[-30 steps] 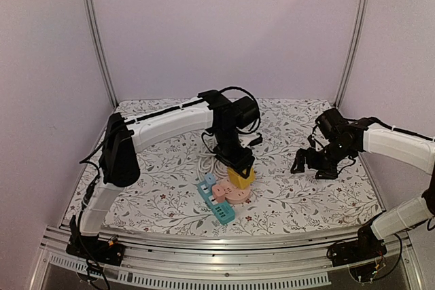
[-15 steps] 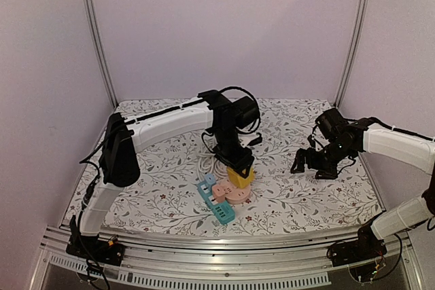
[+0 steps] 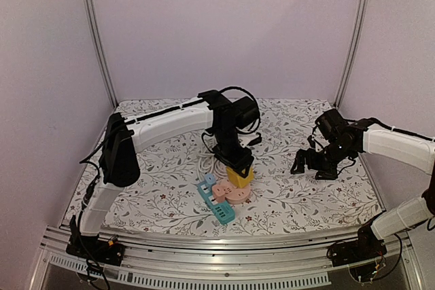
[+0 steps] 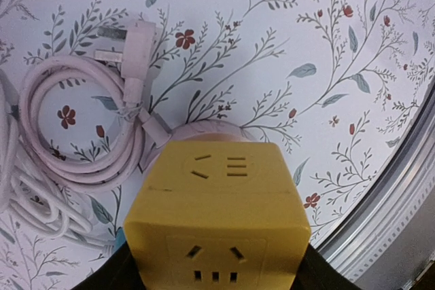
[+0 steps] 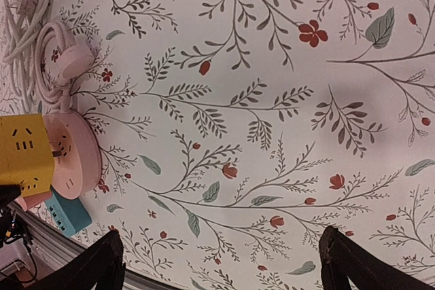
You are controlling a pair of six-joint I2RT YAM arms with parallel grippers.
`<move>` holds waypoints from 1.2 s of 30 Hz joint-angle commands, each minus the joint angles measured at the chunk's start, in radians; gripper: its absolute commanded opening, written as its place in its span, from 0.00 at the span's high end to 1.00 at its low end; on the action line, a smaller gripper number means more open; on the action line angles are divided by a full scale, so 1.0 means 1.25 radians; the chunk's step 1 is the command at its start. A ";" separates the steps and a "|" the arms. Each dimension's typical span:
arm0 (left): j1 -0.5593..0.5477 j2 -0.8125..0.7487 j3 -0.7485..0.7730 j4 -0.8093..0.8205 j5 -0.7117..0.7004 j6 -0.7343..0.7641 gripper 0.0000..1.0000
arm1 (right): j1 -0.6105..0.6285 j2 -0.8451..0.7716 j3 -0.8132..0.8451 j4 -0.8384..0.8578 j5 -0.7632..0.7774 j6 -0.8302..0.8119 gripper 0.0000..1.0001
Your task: Insert the plug
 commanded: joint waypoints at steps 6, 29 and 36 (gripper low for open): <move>-0.005 0.015 -0.003 -0.004 -0.004 0.005 1.00 | 0.001 -0.001 -0.011 0.010 0.006 -0.017 0.01; -0.034 0.064 0.039 -0.029 -0.100 0.004 1.00 | 0.001 0.007 -0.012 0.001 0.020 -0.060 0.01; -0.053 0.071 0.036 -0.055 -0.180 0.005 1.00 | 0.001 0.012 -0.011 -0.001 0.012 -0.073 0.01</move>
